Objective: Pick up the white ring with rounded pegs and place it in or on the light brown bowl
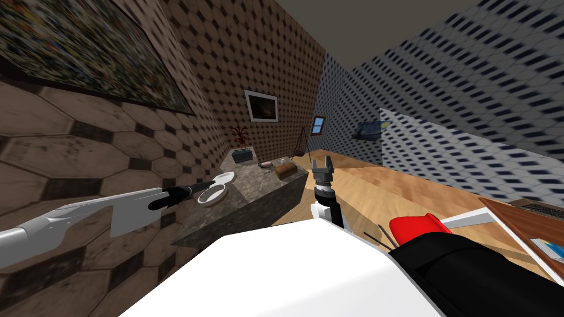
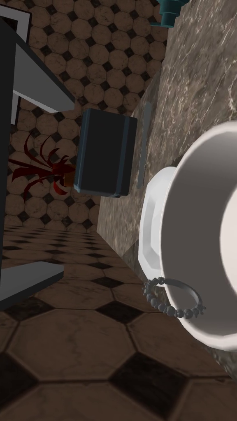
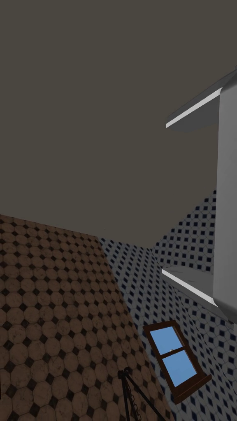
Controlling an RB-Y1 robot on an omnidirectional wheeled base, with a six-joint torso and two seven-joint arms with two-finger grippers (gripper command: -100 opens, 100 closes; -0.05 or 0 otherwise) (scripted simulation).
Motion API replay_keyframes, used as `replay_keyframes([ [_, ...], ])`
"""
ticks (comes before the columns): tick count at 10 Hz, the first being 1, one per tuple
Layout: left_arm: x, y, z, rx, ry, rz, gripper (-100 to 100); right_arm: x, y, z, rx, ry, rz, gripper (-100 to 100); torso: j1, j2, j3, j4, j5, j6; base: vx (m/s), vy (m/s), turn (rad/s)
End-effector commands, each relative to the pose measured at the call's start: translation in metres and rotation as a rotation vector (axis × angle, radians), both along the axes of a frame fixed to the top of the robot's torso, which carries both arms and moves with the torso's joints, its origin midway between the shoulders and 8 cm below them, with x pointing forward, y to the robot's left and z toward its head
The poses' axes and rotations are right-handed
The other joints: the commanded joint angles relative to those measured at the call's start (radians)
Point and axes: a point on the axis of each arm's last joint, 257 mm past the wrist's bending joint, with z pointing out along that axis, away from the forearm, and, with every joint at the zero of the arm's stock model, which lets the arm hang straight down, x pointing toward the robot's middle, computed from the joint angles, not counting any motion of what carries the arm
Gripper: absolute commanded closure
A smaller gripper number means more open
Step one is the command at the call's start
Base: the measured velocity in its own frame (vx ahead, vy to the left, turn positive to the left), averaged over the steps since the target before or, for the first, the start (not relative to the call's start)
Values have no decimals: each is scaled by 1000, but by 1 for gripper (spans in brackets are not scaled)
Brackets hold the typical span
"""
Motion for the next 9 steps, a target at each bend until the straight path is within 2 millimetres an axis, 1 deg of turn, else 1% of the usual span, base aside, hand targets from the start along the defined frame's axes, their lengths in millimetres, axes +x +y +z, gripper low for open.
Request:
replay_keyframes([
  [1,1,-1,9,1,-1,-6,-100,0,0,0,0,0,0,0,0,0,0,0,0,0,8,-17,39],
  [2,2,-2,16,2,-1,-9,-100,0,0,0,0,0,0,0,0,0,0,0,0,0,7,-16,35],
  [3,2,-2,12,2,-1,-8,-100,0,0,0,0,0,0,0,0,0,0,0,0,0,3,-8,6],
  [4,2,-2,13,1,-1,-8,0,0,0,0,0,0,0,0,1,0,0,0,0,0,0,0,0],
  [9,2,-2,13,1,-1,-8,0,0,0,0,0,0,0,0,2,0,0,0,1,0,0,0,0],
])
